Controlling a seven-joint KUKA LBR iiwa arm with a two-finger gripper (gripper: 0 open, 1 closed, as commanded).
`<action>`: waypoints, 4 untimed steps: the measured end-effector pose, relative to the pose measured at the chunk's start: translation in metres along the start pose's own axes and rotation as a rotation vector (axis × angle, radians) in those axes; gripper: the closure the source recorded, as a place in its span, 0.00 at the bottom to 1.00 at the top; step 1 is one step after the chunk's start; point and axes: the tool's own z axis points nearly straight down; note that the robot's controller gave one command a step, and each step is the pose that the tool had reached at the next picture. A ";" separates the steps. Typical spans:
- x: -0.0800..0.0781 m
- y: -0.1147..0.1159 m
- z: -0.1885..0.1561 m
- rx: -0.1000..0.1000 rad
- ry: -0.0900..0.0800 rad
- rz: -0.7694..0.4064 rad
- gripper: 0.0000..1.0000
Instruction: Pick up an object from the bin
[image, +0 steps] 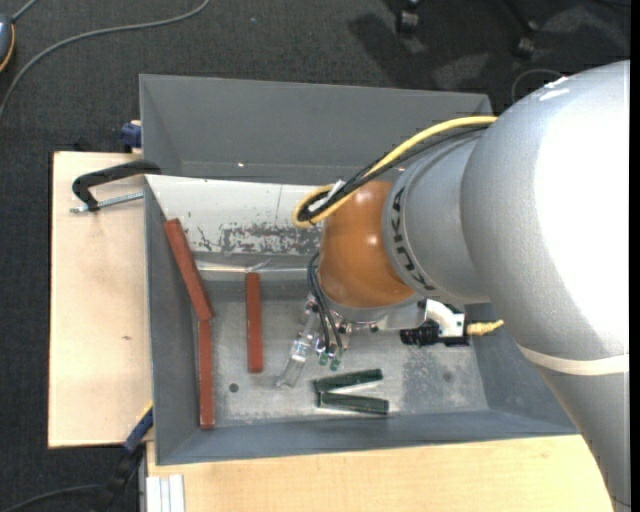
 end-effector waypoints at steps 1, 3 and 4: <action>-0.016 -0.043 -0.058 -0.001 -0.003 0.132 0.00; -0.021 -0.138 0.000 0.004 0.007 0.332 0.00; -0.022 -0.137 -0.001 0.001 0.004 0.331 1.00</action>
Offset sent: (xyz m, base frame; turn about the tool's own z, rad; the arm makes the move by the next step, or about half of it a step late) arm -0.0040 -0.0451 0.0555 0.1310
